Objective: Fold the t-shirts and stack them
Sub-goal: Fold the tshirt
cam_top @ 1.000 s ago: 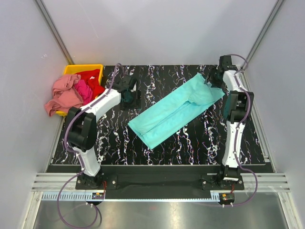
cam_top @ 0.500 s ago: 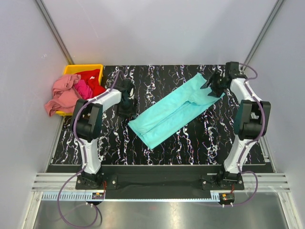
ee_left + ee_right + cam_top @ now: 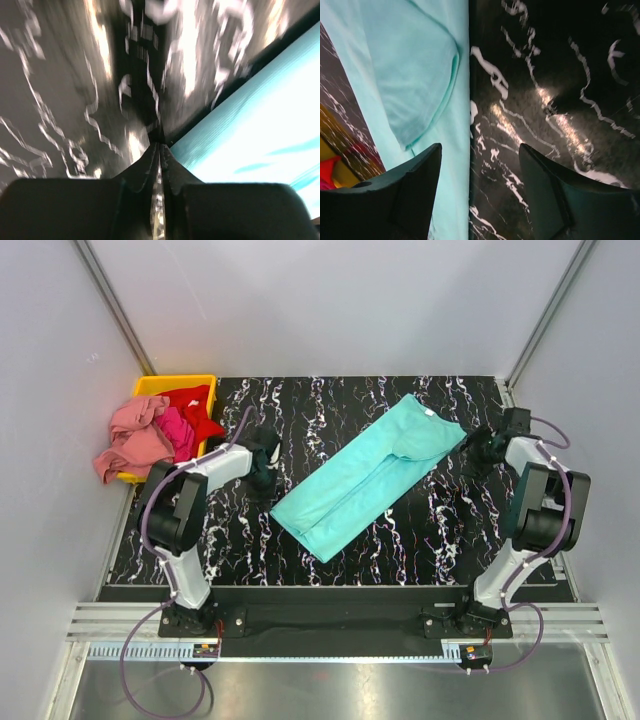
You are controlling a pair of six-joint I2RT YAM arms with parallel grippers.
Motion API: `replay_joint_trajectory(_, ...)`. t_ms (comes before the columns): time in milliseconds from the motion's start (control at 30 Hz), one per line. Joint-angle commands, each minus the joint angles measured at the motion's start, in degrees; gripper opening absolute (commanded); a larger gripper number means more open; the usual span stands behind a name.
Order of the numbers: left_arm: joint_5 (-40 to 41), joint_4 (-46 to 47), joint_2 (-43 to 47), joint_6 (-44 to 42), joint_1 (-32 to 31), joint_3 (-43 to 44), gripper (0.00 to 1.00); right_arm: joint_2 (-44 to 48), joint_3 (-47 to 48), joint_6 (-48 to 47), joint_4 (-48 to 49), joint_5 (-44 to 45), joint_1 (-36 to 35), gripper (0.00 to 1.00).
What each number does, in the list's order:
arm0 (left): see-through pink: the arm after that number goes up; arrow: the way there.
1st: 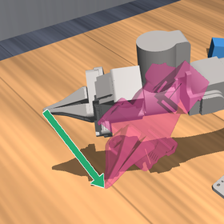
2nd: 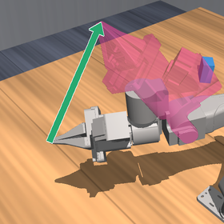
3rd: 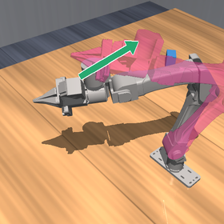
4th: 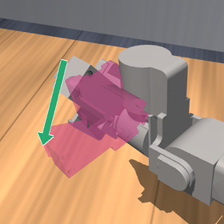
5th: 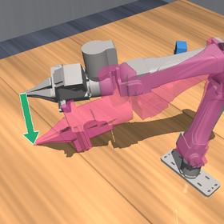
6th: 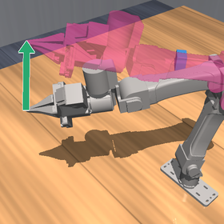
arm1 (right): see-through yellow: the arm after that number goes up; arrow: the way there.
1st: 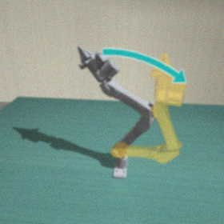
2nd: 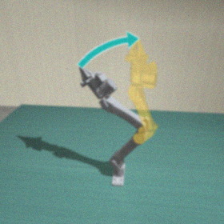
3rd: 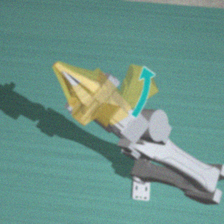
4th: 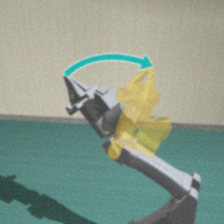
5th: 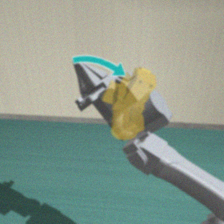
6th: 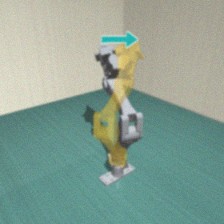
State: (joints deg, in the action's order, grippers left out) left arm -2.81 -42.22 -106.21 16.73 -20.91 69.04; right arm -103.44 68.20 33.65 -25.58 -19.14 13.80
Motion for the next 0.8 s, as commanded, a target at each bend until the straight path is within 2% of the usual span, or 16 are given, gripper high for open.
replay_joint_trajectory(0,4.55,-2.34,4.77,2.16,-0.63,-2.59,0.11,-0.88,3.24,-1.57,7.12,-1.51,2.28,0.70)
replay_joint_trajectory(67,8.84,-3.65,6.36,3.48,-0.89,-1.80,0.31,-4.13,5.00,-1.66,8.87,-3.18,3.77,0.69)
replay_joint_trajectory(100,10.00,-4.01,7.85,4.01,-0.98,-1.19,0.36,-5.18,5.62,-1.66,10.97,-4.67,4.04,0.68)
replay_joint_trajectory(133,10.80,-4.19,8.65,4.27,-1.50,0.12,0.51,-7.81,6.58,-1.74,10.91,-4.33,4.13,0.67)
replay_joint_trajectory(167,11.42,-4.54,9.44,4.36,-1.94,1.00,0.57,-9.31,9.37,-1.92,10.47,-4.07,4.39,0.66)
replay_joint_trajectory(200,10.81,-4.54,10.93,4.01,-2.64,1.88,0.58,-10.89,10.62,-2.01,10.99,-4.59,4.48,0.65)
replay_joint_trajectory(367,9.32,-1.56,14.27,0.94,-13.88,5.76,0.59,-18.81,16.51,-0.17,14.42,-6.53,5.53,0.57)
replay_joint_trajectory(433,3.47,1.33,15.59,0.93,-16.26,4.80,0.59,-21.00,18.79,0.01,14.77,-6.53,5.71,0.53)
replay_joint_trajectory(567,-3.41,4.86,16.39,1.99,-17.50,2.86,0.59,-24.61,23.54,-0.86,14.77,-7.40,6.15,0.45)
replay_joint_trajectory(600,-3.95,5.21,16.65,2.16,-17.68,2.77,0.59,-25.49,24.95,-1.04,13.99,-8.63,6.15,0.38)
replay_joint_trajectory(633,-4.66,5.56,16.65,2.08,-17.76,2.77,0.59,-27.67,27.92,-1.22,13.46,-9.07,6.15,0.36)
replay_joint_trajectory(767,-5.19,5.74,16.83,2.52,-17.77,3.74,0.59,-33.57,35.74,-1.39,10.56,-11.36,6.15,0.33)
